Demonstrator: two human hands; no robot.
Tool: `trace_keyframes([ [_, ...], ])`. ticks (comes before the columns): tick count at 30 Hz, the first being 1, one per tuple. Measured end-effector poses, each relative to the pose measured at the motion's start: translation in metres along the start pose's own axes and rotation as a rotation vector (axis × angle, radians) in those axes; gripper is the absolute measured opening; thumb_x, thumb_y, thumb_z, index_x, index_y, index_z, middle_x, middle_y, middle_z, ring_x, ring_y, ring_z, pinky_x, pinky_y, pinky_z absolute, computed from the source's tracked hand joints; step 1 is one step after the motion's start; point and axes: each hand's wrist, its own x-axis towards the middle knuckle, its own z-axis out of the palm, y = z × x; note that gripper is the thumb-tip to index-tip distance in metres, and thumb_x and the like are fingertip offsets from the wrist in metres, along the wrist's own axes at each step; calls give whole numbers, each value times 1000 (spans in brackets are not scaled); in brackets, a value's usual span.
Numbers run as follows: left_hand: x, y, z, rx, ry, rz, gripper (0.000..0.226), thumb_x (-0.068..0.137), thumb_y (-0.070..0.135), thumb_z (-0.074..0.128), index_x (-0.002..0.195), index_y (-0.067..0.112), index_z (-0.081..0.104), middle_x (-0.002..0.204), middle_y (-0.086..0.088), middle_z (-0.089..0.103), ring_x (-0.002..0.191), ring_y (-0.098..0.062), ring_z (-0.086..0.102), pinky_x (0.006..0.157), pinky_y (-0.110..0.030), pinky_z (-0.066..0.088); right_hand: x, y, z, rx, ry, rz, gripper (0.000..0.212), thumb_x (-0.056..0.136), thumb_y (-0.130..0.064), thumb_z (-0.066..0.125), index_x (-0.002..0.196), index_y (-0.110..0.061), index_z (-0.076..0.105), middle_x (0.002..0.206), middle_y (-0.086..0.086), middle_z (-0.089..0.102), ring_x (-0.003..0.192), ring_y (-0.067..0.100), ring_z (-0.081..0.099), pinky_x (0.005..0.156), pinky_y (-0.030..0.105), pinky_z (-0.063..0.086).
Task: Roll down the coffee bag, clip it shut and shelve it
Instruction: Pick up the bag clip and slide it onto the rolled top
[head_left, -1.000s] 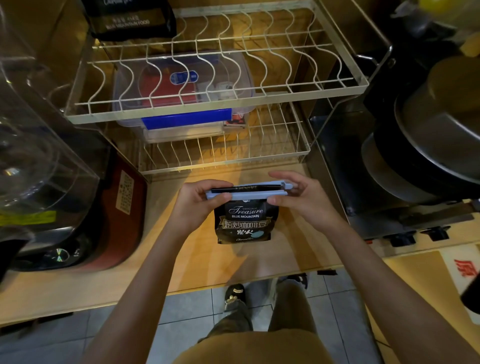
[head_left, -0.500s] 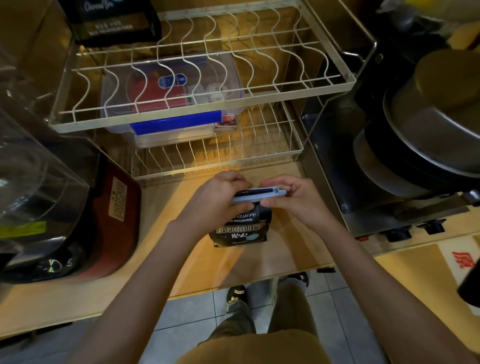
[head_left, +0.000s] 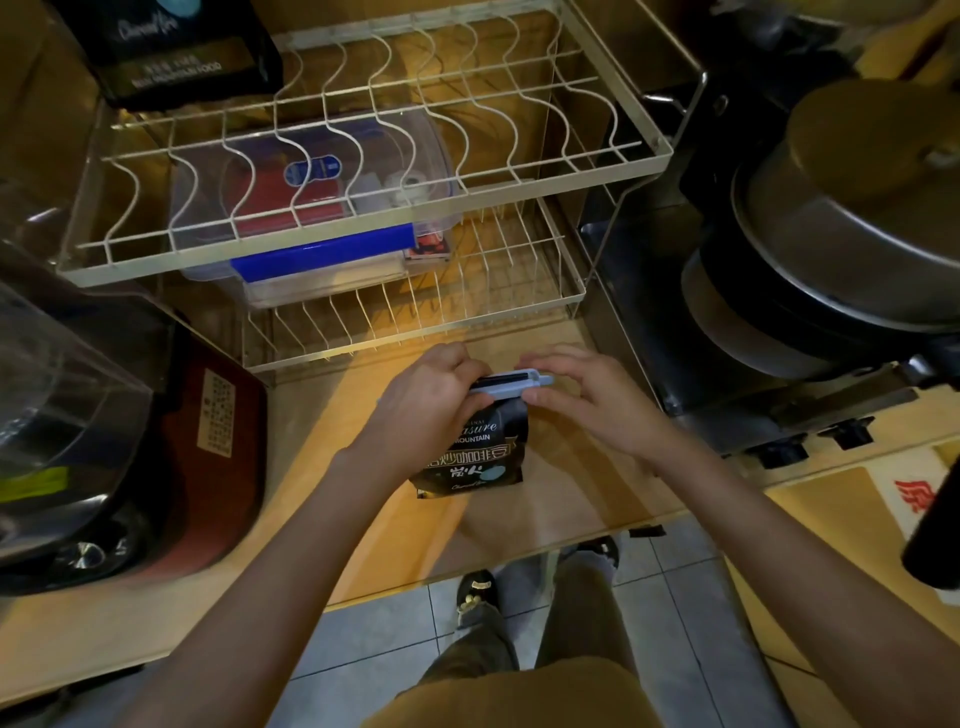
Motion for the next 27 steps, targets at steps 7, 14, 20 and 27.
trace_keyframes([
  [7,-5,-2,10,24,52,44,25,84,14,57,106,1,57,96,-19,59,91,-32,56,75,-38,47,2,6,3,-331,21,-163,26,89,-24,56,105,-4,63,93,8,60,90,9,44,78,24,41],
  [14,-7,-6,11,-14,66,17,27,85,20,52,105,4,59,91,-16,60,86,-29,56,70,-31,41,0,10,12,-323,156,-237,30,87,-25,51,92,-1,68,74,11,64,76,15,48,68,14,31],
  [20,-5,-10,12,-22,67,17,35,85,30,46,105,5,60,91,-15,60,85,-27,56,71,-29,40,-1,16,17,-313,153,-209,35,88,-30,47,97,-3,66,82,10,64,81,18,53,72,22,41],
  [27,-8,-9,9,-50,48,16,45,83,40,38,110,10,59,96,-11,62,90,-26,58,73,-34,45,-13,16,43,329,-133,242,87,65,-18,82,136,-12,33,124,-8,46,117,7,45,93,15,39],
])
